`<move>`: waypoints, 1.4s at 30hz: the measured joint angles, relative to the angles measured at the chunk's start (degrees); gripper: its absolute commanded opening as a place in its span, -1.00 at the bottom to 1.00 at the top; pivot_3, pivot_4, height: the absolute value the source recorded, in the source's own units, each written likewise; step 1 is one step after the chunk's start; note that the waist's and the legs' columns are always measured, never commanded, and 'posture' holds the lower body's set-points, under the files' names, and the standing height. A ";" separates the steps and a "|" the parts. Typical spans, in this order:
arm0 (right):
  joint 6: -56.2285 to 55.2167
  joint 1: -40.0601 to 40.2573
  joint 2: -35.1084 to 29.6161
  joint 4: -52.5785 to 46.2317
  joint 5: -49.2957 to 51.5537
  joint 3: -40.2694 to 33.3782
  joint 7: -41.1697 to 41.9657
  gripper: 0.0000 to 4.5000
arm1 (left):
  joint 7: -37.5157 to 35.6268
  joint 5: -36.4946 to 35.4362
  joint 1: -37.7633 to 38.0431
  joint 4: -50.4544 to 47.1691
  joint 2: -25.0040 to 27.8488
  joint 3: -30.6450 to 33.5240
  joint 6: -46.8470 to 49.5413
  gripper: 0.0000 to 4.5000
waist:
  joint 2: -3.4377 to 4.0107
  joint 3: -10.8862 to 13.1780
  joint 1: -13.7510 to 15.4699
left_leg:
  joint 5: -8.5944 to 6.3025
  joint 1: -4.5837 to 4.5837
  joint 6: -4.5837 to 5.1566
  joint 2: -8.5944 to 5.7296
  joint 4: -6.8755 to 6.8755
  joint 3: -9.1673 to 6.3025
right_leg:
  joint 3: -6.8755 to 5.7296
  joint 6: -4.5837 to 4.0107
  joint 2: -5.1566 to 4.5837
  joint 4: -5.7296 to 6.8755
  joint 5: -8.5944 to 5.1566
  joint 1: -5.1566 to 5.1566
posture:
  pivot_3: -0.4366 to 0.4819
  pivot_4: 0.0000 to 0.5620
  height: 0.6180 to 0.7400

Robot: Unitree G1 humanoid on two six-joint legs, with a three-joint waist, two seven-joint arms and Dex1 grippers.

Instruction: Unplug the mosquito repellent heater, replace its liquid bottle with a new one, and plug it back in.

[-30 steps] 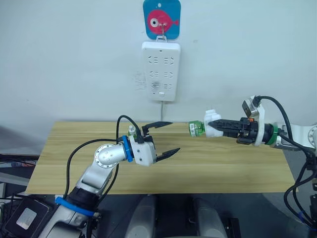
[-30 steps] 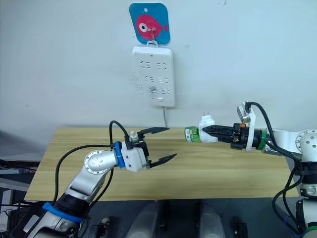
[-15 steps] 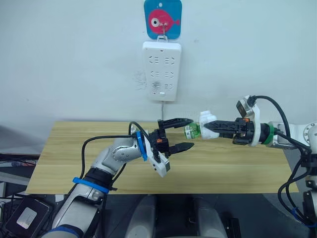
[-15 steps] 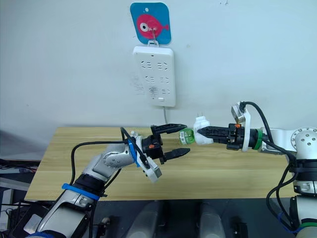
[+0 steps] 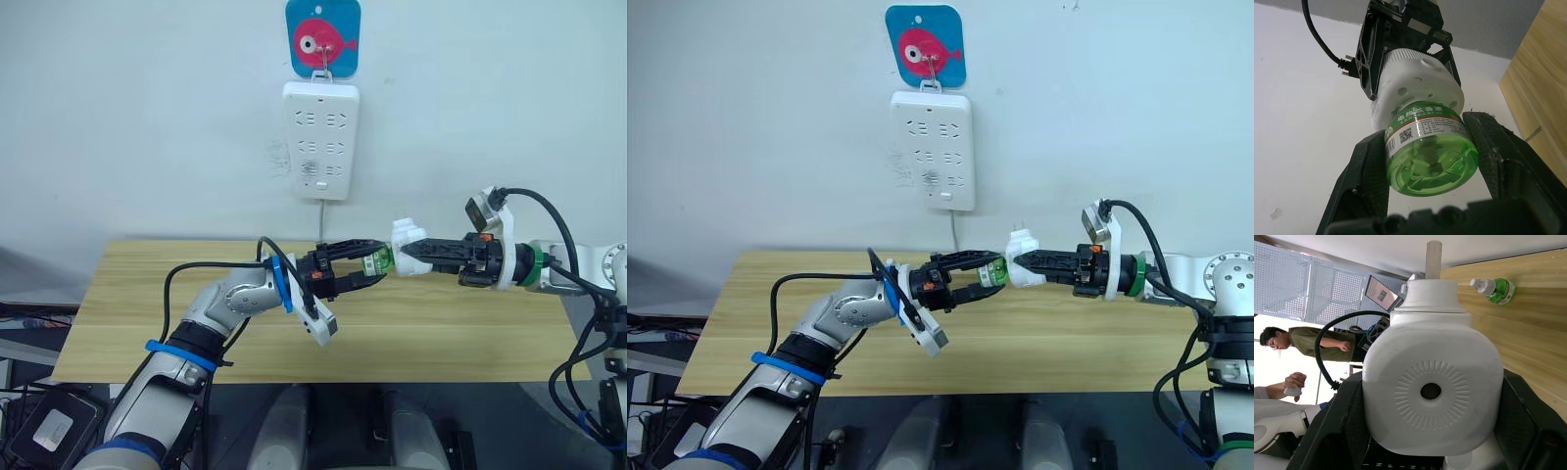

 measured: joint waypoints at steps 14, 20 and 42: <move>1.39 -0.27 -3.97 -6.22 -2.72 -0.36 9.45 0.32 | -24.31 -91.00 1.38 -27.85 10.19 -2.78 90.25 0.02 | 0.00 0.00 -1.44 | 0.01 -0.01 -0.02 0.00 0.13 -0.27 | 0.00 0.07 0.18 0.05 -0.06 0.04 | 0.11 -0.32 1.00; 1.25 -0.43 -3.89 -7.42 -4.12 0.14 11.76 0.32 | -9.83 -123.07 -2.58 -15.68 7.97 3.10 120.81 0.02 | 0.00 0.00 -1.67 | 0.02 0.02 -0.02 -0.03 0.14 -0.18 | 0.09 0.18 0.28 0.13 -0.13 0.04 | 0.10 -0.32 1.00; 0.55 0.29 -5.98 -3.06 -4.62 0.35 9.77 0.32 | -4.51 -121.93 3.25 -14.72 7.16 17.24 134.33 0.02 | -0.02 -0.03 -1.53 | 0.02 0.03 -0.04 -0.06 0.14 -0.01 | 0.27 0.14 0.15 0.14 -0.11 0.01 | 0.07 -0.33 1.00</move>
